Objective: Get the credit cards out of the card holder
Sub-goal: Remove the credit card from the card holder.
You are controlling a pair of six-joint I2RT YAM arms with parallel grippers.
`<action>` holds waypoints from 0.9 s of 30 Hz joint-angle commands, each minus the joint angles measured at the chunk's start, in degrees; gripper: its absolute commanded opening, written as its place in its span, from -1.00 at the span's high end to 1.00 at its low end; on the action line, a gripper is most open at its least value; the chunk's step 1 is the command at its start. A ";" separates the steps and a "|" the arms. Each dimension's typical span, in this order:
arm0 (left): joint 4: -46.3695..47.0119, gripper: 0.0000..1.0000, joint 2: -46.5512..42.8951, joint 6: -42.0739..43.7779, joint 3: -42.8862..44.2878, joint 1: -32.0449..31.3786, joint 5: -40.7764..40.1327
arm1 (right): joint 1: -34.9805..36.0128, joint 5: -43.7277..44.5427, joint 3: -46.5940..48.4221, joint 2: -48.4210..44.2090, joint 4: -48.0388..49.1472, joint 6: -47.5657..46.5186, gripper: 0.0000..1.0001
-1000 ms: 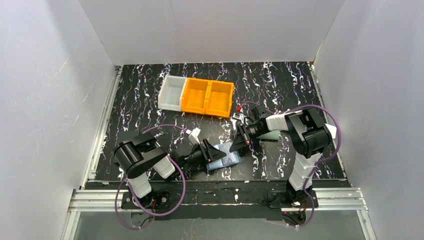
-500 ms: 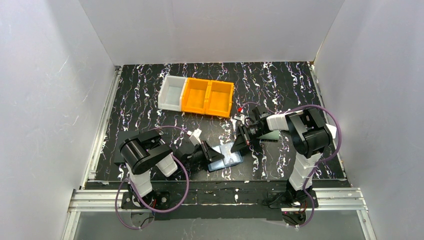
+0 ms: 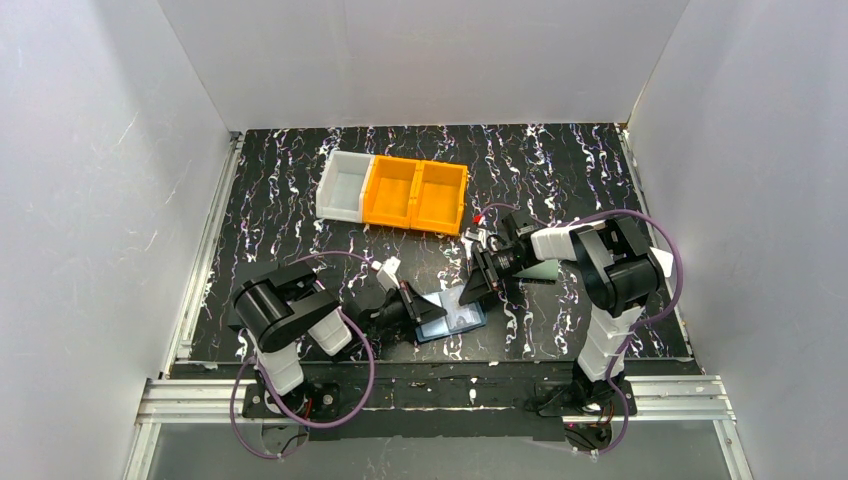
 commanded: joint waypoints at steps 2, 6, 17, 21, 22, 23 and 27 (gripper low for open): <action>4.12 1.00 -1.92 1.50 -2.82 0.33 -1.21 | 0.39 8.36 1.06 1.24 -2.05 -3.59 0.26; 4.19 1.00 -0.19 1.27 -2.46 0.36 -0.34 | 0.39 10.89 1.23 1.82 -2.67 -3.67 0.21; 3.91 0.24 4.18 -1.36 1.23 0.35 1.64 | 0.38 9.86 1.63 2.22 -3.14 -3.89 0.93; 3.72 0.00 4.41 -2.42 -0.23 0.36 -0.28 | -0.07 1.51 0.63 1.69 0.62 -0.89 0.97; 3.75 -0.01 4.22 -2.49 -0.62 0.35 -0.46 | -0.27 -0.63 0.11 1.36 2.26 0.95 0.97; 3.76 -0.02 3.85 -2.48 -0.84 0.35 -0.52 | -0.45 -2.13 -0.30 1.08 3.51 2.14 0.97; 3.76 -0.01 2.97 -2.23 0.07 0.36 0.09 | -0.69 -6.48 -1.46 -0.11 7.49 5.71 0.97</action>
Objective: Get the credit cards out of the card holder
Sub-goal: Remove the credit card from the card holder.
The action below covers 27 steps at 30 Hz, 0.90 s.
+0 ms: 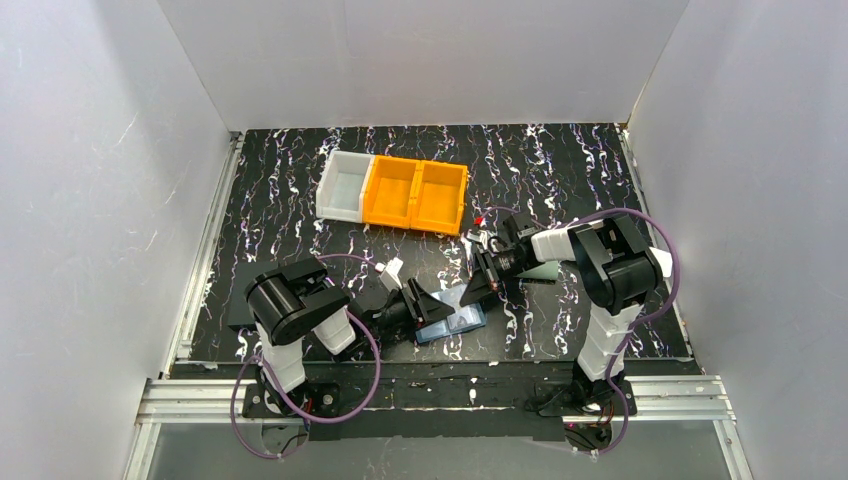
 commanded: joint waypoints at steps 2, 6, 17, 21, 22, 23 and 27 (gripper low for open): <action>-1.55 -0.02 -0.79 0.85 0.96 0.32 -0.68 | -0.66 -7.39 -1.04 -1.32 6.26 3.78 0.97; -1.63 -0.04 -1.49 0.68 1.42 0.31 -0.97 | -0.84 -10.39 -0.83 -1.88 6.50 4.06 0.97; -1.55 -0.01 -5.68 -0.29 2.27 0.32 -0.79 | -0.93 -3.53 -1.32 -1.33 6.02 4.34 0.97; -1.55 0.11 -5.17 -1.17 3.54 0.27 -0.67 | -0.68 -0.85 -0.85 -1.09 3.66 2.08 0.97; -1.55 0.19 -4.87 -1.20 3.70 0.31 -0.68 | -0.45 -0.47 -0.67 -0.97 3.05 1.41 0.97; -1.55 0.28 -4.53 -1.26 3.83 0.32 -0.68 | -0.25 -0.03 -0.45 -0.84 2.36 0.79 0.97; -1.55 0.60 -2.53 -1.84 4.42 0.31 -0.53 | 0.49 1.48 0.23 -0.40 0.50 -0.78 0.97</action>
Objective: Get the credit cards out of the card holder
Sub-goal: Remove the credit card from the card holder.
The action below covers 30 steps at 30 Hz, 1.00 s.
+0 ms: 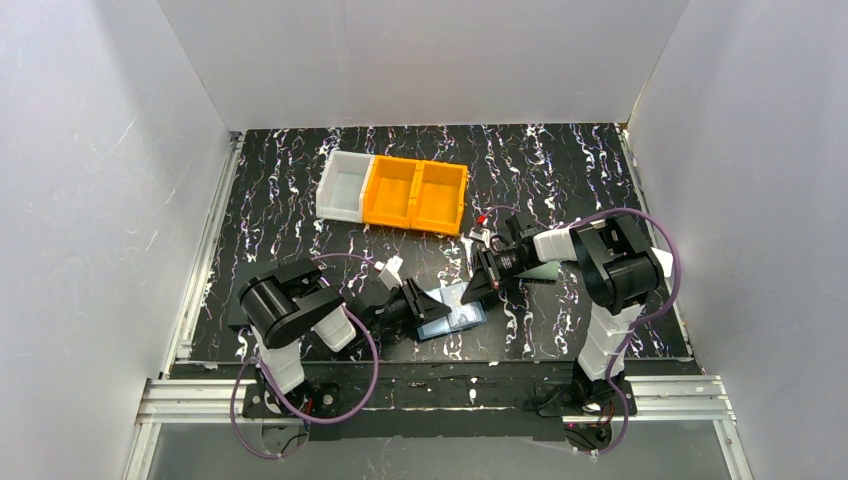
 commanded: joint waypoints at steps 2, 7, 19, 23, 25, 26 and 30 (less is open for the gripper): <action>4.16 0.67 0.84 -0.94 3.16 -0.01 0.04 | 1.61 2.68 1.46 -0.23 -3.37 -3.55 0.97; 4.20 1.00 1.94 -0.58 3.39 0.03 0.22 | 2.03 2.71 1.80 0.10 -4.20 -4.27 0.97; 4.36 1.00 -1.44 3.14 -4.14 0.10 -4.43 | 0.90 7.78 3.32 -0.91 -8.74 -8.98 0.22; 4.44 1.00 -1.09 3.23 -4.73 0.12 -4.32 | 0.76 9.86 3.49 -0.75 -9.48 -9.75 0.21; 4.44 1.00 -1.17 3.73 -4.26 0.12 -3.62 | 0.63 10.66 3.78 -0.61 -10.33 -10.42 0.22; 4.40 1.00 -1.23 3.97 -3.81 0.12 -2.87 | 0.59 11.42 3.89 -0.65 -10.71 -10.78 0.25; 4.35 1.00 -0.93 4.61 -1.84 0.17 0.07 | 0.49 16.83 4.27 -0.78 -12.12 -12.23 0.79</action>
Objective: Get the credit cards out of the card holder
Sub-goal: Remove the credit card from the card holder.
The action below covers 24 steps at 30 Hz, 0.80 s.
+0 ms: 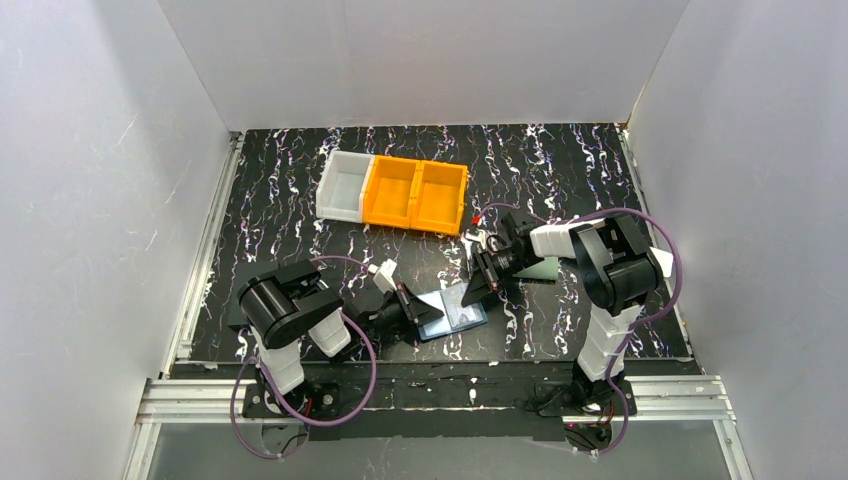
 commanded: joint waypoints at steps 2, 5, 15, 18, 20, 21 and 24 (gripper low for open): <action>0.99 1.00 -1.00 2.40 2.73 0.08 3.47 | -0.68 14.59 1.21 -0.44 -3.21 -5.48 0.92; 1.01 1.00 -1.10 2.49 2.38 0.04 4.00 | -0.89 15.95 2.07 0.08 -5.05 -7.54 0.97; -2.64 0.60 -8.13 6.58 -3.71 0.08 -1.14 | -1.27 11.72 7.39 6.82 -16.69 -22.29 0.97; -5.80 0.51 -9.94 7.76 -3.63 0.11 -1.47 | -1.23 13.93 8.83 8.94 -19.05 -24.82 0.97; -6.73 0.49 -10.49 8.63 -3.03 0.14 -0.82 | -1.21 15.36 8.58 8.98 -18.57 -25.12 0.97; -7.01 0.48 -10.63 8.84 -2.58 0.20 -0.45 | -1.13 16.11 8.47 8.80 -18.36 -25.25 0.97; -7.67 0.47 -10.78 9.51 -0.92 0.52 1.13 | -1.08 17.28 8.23 8.33 -18.23 -26.03 0.97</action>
